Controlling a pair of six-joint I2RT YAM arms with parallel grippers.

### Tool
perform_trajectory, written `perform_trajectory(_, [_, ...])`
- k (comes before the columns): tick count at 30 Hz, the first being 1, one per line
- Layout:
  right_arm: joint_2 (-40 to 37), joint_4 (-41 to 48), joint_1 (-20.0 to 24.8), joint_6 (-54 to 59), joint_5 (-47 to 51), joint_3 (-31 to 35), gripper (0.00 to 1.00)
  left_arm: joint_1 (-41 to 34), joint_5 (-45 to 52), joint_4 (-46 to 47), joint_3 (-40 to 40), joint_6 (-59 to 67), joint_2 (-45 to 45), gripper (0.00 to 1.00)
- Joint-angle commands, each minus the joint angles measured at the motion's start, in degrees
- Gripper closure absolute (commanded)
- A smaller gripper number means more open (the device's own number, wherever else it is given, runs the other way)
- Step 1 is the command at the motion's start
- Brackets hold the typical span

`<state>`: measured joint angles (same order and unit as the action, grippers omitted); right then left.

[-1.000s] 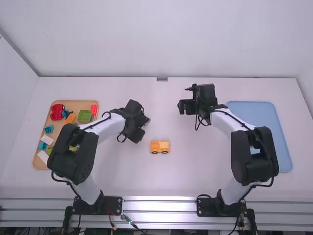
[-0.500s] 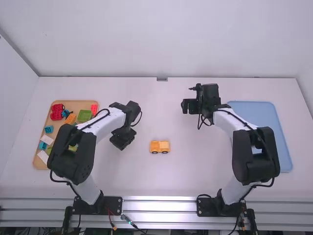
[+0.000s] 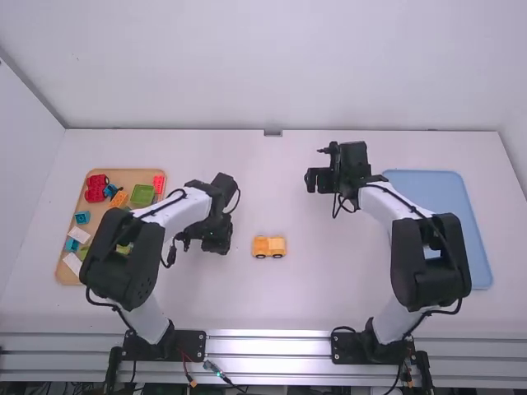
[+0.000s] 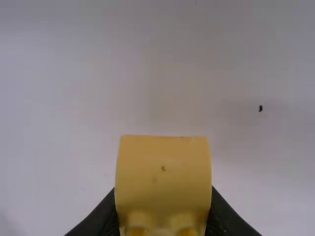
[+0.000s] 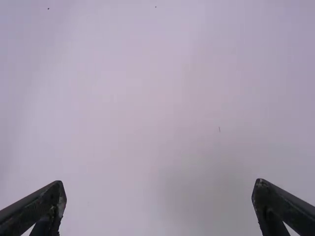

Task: Assemble lego blocks to make yellow taxi

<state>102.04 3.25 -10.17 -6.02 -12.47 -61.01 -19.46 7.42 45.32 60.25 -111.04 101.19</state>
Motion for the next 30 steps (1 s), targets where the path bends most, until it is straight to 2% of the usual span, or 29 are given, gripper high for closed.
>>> perform_trajectory(1, [-0.9,0.2,-0.4,-0.4,0.1,-1.6,0.01,-0.5,1.6,-0.9,-0.9,-5.1,-0.1,0.98])
perform_trajectory(14, [-0.9,0.7,-0.4,-0.4,0.1,-1.6,0.01,-3.0,-1.2,-2.4,-2.0,-6.6,0.3,0.98])
perform_trajectory(27, [-0.9,1.2,-0.4,-0.4,0.1,-1.6,0.01,-2.7,0.1,-10.8,-7.2,-6.6,0.3,0.98])
perform_trajectory(30, [-0.9,1.2,-0.4,-0.3,0.1,-1.6,0.01,-2.8,0.1,-10.9,-7.3,-6.6,0.3,0.95])
